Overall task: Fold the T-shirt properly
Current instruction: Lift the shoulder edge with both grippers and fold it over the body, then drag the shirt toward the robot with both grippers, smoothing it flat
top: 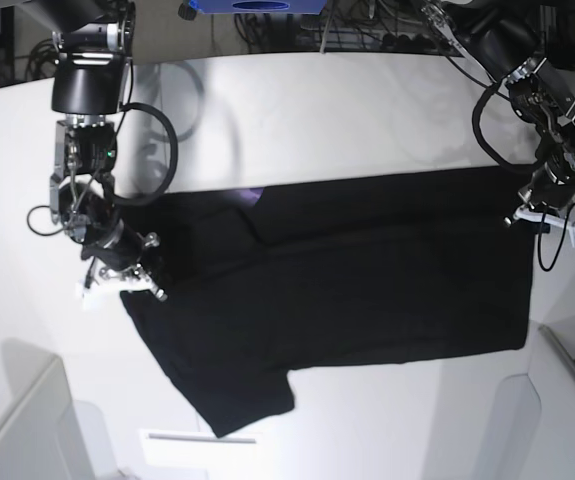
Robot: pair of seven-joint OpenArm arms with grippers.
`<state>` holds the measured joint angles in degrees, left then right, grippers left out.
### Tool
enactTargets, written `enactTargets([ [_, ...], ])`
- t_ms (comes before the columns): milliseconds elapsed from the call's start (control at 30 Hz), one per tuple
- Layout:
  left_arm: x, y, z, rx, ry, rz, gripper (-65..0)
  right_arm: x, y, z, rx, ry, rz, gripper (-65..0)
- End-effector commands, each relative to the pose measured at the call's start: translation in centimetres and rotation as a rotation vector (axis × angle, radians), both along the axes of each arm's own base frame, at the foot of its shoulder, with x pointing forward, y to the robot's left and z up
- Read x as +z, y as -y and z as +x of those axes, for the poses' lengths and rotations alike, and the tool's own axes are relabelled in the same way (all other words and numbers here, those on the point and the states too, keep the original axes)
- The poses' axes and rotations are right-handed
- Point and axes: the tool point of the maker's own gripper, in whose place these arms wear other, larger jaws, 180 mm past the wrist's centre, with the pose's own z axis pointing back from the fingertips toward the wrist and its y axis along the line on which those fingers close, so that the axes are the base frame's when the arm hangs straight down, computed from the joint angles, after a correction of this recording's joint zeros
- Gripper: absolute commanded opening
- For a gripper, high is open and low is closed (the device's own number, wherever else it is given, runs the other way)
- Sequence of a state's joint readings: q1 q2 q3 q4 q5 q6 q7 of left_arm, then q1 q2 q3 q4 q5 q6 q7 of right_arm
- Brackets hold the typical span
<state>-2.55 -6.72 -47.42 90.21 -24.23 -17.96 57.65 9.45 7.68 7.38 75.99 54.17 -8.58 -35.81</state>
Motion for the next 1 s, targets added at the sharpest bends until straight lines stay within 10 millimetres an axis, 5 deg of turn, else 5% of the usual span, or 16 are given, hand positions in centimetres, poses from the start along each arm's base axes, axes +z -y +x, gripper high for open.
enactTargets([
  [0, 1.6, -0.7, 0.9, 0.003, 0.052, 0.025, -65.0, 1.8, 0.3, 1.2, -0.006, 0.057, 0.001, -65.0],
  [167, 1.6, -0.9, 0.8, 0.01, 0.053, 0.025, -65.0, 1.8, 0.5, 1.1, -0.011, 0.06, 0.001, -64.2],
  [333, 2.3, -0.9, 1.4, 0.012, 0.079, 0.023, -33.1, 1.6, 0.5, 0.9, -0.012, 0.057, 0.002, -34.7],
  [500, 3.0, -0.9, 2.0, 0.008, 0.102, 0.029, -10.9, 2.2, 1.0, 0.8, -0.037, 0.093, -0.013, -29.6],
  [633, 4.6, -2.0, 1.2, 0.036, 0.133, 0.069, -8.7, 4.4, 2.1, 0.1, -0.094, 0.201, -0.06, -29.6],
  [767, 4.8, -5.5, -3.2, 0.155, 0.117, 0.107, -8.7, 6.1, 2.2, -2.3, -0.11, 0.27, -0.09, -29.6],
  [967, 2.4, -6.6, -9.5, 0.083, -0.008, 0.18, -8.9, 3.1, 4.5, -9.8, -0.343, 0.098, -0.052, -29.4],
])
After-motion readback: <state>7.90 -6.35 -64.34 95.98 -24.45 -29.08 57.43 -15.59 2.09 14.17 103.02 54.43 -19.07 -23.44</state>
